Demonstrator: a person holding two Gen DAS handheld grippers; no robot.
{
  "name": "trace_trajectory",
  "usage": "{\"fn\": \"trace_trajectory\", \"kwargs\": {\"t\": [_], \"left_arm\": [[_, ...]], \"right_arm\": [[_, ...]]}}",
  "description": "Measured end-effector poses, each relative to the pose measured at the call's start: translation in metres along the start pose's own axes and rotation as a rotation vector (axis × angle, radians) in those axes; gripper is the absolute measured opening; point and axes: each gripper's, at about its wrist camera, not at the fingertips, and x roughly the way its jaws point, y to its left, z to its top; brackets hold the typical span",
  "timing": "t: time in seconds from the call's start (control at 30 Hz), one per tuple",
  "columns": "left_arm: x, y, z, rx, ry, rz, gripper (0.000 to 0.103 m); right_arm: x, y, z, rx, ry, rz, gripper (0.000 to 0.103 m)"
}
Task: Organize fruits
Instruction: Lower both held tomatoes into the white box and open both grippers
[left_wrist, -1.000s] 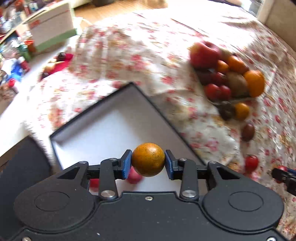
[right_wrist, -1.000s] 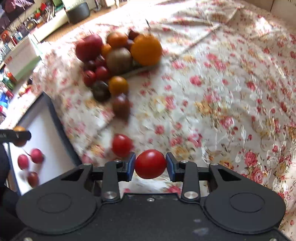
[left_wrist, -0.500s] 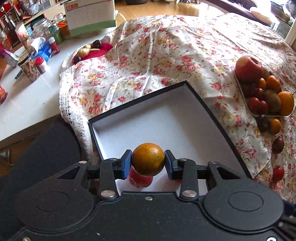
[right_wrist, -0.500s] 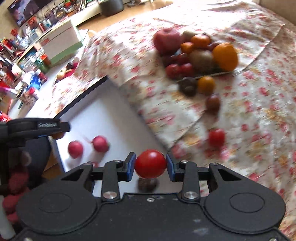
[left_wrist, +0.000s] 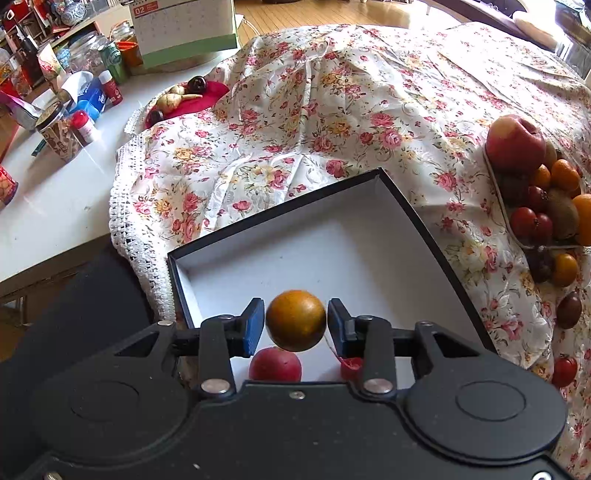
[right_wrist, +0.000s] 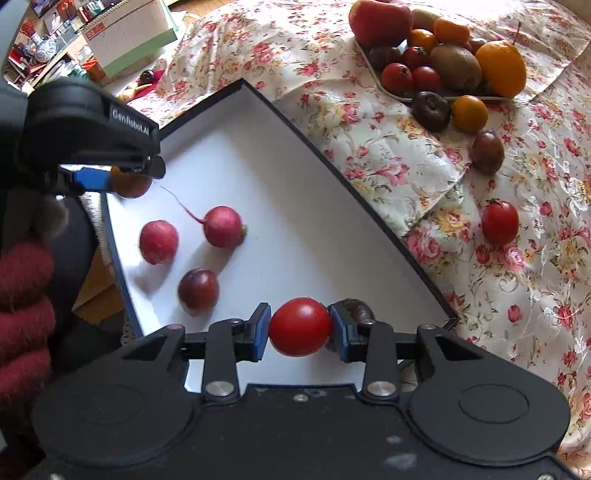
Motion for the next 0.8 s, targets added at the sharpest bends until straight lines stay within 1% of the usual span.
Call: {"fn": "trace_trajectory", "kwargs": {"t": [0.13,0.23,0.33,0.43,0.53,0.63,0.8], "left_arm": [[-0.001,0.003,-0.003,-0.011,0.002,-0.005,0.046],[0.001,0.004,-0.006,-0.016,0.025,-0.013,0.046],[0.003,0.002,-0.011,0.001,0.051,-0.030,0.046],[0.000,0.002,-0.014,0.006,0.043,-0.043,0.046],[-0.002,0.005,-0.013,-0.002,0.033,-0.031,0.046],[-0.001,0.007,-0.013,-0.011,0.041,-0.040,0.046],[-0.001,0.006,-0.013,-0.004,0.037,-0.034,0.046]], "right_arm": [[-0.002,-0.006,0.000,0.012,-0.005,0.010,0.037],[-0.004,-0.007,0.000,0.020,-0.015,0.006,0.037],[-0.004,-0.006,0.000,0.022,-0.026,-0.001,0.037],[-0.004,-0.004,0.000,0.021,-0.029,-0.005,0.037],[-0.002,-0.004,0.000,0.024,-0.030,-0.006,0.037],[-0.003,-0.003,-0.001,0.024,-0.043,-0.011,0.037],[-0.006,-0.003,0.000,0.025,-0.063,-0.009,0.037]]}}
